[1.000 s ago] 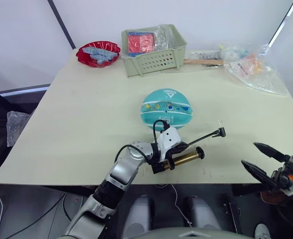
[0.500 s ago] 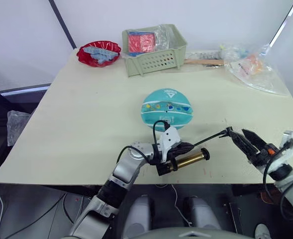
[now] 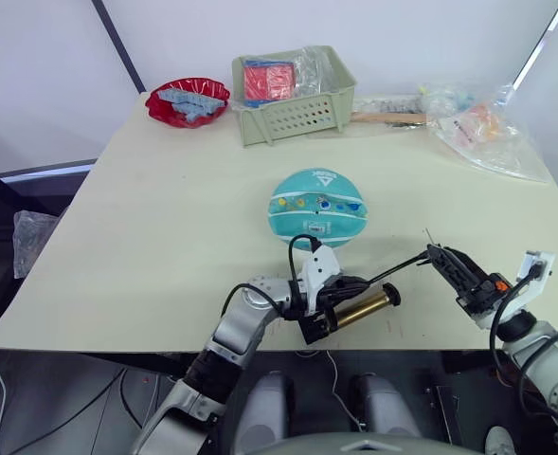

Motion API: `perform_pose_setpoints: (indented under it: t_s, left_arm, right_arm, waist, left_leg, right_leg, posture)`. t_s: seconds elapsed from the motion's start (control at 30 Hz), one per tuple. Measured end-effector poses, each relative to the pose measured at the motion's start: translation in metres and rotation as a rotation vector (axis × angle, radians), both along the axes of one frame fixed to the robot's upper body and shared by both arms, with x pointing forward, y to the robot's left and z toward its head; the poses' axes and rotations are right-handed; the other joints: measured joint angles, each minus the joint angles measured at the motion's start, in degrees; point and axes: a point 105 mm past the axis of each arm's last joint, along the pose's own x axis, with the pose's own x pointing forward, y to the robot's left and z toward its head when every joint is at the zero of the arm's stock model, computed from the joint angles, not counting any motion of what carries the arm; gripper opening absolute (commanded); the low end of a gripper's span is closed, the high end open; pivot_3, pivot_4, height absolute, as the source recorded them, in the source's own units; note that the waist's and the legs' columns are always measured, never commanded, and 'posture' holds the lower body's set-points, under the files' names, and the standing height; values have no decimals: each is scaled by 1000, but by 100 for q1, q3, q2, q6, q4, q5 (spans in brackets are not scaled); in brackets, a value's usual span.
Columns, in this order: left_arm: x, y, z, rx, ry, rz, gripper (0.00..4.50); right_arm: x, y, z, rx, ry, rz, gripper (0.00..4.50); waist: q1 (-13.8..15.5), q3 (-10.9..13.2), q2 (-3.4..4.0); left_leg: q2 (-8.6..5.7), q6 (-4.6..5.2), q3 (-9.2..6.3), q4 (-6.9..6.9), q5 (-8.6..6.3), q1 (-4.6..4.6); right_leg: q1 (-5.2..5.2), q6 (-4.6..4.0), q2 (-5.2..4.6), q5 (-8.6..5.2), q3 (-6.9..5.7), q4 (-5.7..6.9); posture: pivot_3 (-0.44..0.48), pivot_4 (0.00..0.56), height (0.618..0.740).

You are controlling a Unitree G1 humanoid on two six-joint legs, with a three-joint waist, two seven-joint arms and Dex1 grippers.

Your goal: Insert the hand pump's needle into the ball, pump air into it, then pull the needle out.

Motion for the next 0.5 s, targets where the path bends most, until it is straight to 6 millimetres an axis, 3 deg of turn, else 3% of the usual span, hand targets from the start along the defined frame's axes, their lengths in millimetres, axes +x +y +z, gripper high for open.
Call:
perform_pose_setpoints:
  t_s: [0.5]
  left_arm:
    - [-2, 2, -1, -30, 29, 4, 40]
  right_arm:
    - [0, 7, -2, 9, 12, 31, 4500]
  waist:
    - [-1, 0, 0]
  left_leg:
    - [0, 0, 0, 0, 0, 0]
  right_leg:
    - [0, 0, 0, 0, 0, 0]
  posture:
    - [0, 150, 738]
